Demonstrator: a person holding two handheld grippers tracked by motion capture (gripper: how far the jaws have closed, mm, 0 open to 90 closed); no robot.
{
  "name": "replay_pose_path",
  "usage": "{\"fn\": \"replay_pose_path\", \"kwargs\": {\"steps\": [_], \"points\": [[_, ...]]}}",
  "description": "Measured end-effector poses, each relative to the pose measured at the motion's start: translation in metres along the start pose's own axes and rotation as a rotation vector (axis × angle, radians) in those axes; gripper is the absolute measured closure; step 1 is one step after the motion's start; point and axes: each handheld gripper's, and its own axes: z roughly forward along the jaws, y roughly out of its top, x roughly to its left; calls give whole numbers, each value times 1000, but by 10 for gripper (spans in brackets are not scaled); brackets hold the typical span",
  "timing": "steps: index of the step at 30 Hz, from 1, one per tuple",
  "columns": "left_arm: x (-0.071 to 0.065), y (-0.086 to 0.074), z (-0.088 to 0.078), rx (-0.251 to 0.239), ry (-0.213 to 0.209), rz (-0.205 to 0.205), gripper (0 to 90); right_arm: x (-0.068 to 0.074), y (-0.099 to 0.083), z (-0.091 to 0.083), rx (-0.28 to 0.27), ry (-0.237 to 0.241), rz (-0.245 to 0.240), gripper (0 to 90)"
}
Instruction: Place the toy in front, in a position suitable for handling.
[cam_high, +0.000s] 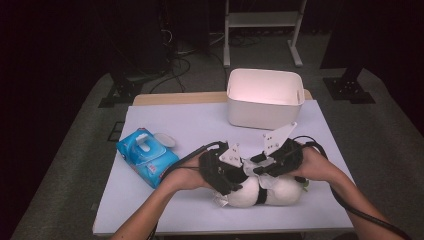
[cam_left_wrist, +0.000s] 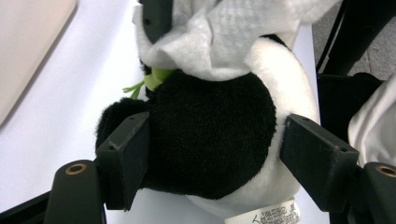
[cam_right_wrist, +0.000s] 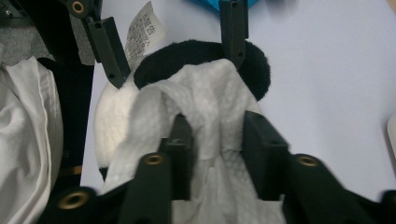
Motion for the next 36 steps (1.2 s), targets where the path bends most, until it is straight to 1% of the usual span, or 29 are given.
{"fn": "replay_pose_path", "kwargs": {"steps": [2, 4, 6, 8, 9, 14, 18, 20, 22, 23, 27, 28, 29, 31, 32, 33, 36], "points": [[0, -1, 0, -6, -2, -8, 255, 0, -3, -3, 8, -12, 1, 768], [-1, -1, 0, -7, -3, -7, 255, 1, -6, -7, 19, -12, 8, 805], [-1, -1, 1, -5, 1, -12, 255, 2, -10, -11, 33, -11, 5, 830], [0, -2, 1, -11, -3, -19, 255, 4, -15, -15, 68, -7, 8, 833], [0, -2, 1, -13, -4, -21, 255, 5, -19, -16, 74, -7, 10, 833], [1, -1, 0, -5, -6, -19, 256, 9, -37, -33, 40, -24, 59, 834], [3, -2, 0, -7, -9, -29, 256, 11, -53, -46, 21, -44, 94, 833], [3, -2, 0, -9, -10, -34, 256, 13, -63, -52, 16, -56, 113, 833], [3, -2, 1, -11, -9, -34, 256, 16, -75, -58, 8, -63, 143, 833], [4, -2, 1, -9, -10, -35, 256, 17, -82, -60, -3, -66, 156, 833], [4, 0, 1, 2, -7, -32, 256, 22, -106, -67, -18, -82, 210, 832], [4, 1, 2, 4, -7, -29, 256, 23, -110, -67, -22, -82, 215, 832], [5, 2, 2, 6, -5, -29, 256, 24, -112, -68, -29, -83, 224, 832], [5, 3, 3, 10, -2, -30, 256, 25, -112, -68, -35, -86, 218, 831], [5, 3, 3, 12, -3, -31, 256, 25, -110, -68, -32, -90, 207, 831], [5, 2, 3, 11, -2, -33, 256, 24, -107, -68, -35, -93, 200, 830], [6, 2, 3, 6, -2, -38, 256, 22, -93, -65, -45, -82, 172, 829]]}}
